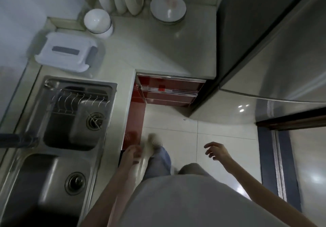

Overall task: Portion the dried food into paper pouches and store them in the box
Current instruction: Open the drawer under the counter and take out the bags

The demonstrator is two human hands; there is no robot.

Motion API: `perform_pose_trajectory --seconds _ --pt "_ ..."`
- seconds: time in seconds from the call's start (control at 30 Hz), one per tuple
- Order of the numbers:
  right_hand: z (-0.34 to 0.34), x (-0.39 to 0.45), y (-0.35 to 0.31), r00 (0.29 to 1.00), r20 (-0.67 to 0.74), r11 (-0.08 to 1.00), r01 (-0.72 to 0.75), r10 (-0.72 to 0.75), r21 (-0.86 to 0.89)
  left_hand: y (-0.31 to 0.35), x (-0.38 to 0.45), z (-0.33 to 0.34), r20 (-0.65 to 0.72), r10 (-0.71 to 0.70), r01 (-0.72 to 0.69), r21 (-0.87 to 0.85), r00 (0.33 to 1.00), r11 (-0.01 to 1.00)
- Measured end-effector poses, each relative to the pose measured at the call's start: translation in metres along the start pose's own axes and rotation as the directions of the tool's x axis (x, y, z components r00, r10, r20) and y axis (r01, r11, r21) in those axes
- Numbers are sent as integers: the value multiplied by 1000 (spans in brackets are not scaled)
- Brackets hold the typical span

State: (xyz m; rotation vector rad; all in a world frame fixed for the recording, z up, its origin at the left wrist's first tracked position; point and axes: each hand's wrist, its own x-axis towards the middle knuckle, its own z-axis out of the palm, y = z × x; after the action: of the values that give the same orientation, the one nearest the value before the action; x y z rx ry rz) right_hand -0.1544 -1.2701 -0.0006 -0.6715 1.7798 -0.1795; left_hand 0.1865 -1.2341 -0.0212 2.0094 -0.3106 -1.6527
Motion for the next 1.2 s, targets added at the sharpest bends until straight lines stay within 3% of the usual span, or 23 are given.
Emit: perform_pose_trajectory --seconds 0.27,0.4,0.5,0.9,1.2 --pt "29 45 -84 999 -35 995 -26 29 95 104 60 27 126 1 -14 108 992 994" --pt "35 76 -114 996 -15 983 -81 85 165 128 98 46 161 -57 52 33 985 998" --pt "40 105 -131 995 -3 977 -102 104 186 135 127 61 135 -96 103 -44 986 994" --pt "67 238 -153 988 34 953 -155 151 260 140 257 113 113 -93 67 219 989 973" --pt "90 345 -160 983 32 907 -178 179 381 142 353 143 5 -123 121 119 992 985"
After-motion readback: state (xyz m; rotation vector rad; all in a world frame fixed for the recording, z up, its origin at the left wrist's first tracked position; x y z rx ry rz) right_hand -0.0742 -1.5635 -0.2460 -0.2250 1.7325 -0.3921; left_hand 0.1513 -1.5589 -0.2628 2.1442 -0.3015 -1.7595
